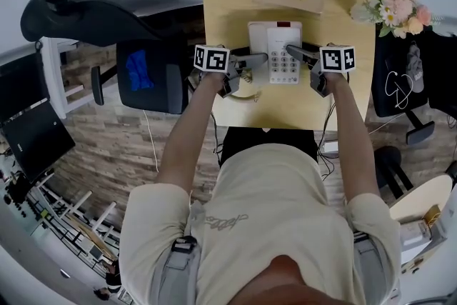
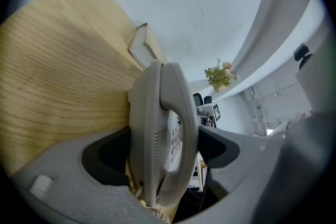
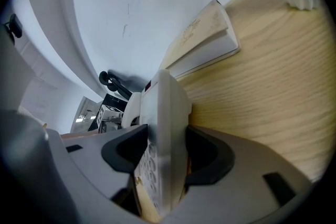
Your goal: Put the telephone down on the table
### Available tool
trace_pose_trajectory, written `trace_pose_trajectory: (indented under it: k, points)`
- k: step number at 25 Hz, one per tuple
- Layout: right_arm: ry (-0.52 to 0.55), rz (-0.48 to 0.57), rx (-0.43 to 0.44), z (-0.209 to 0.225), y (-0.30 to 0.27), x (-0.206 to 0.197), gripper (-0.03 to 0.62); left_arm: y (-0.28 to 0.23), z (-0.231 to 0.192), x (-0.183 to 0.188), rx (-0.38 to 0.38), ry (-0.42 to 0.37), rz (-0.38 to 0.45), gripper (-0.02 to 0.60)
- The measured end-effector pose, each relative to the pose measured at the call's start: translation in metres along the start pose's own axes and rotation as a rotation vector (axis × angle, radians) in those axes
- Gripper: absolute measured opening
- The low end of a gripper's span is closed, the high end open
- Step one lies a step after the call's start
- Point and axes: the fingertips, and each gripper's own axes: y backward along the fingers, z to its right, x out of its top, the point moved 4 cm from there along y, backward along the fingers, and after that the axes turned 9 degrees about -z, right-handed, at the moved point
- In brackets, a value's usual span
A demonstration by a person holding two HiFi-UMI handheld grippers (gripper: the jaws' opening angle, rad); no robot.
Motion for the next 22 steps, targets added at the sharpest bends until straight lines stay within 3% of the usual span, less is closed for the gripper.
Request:
trace_pose_trajectory:
  k: [13, 18, 22]
  points:
    - [-0.023, -0.018, 0.01, 0.002, 0.001, 0.001, 0.216, 0.001, -0.003, 0.002, -0.03, -0.006, -0.042, 0.388]
    - [0.041, 0.029, -0.147, -0.002, 0.016, 0.003, 0.216, 0.006, -0.003, -0.003, 0.008, 0.018, -0.015, 0.39]
    - [0.071, 0.101, -0.249, -0.014, 0.038, 0.001, 0.215, 0.02, 0.007, -0.003, 0.029, 0.005, 0.061, 0.388]
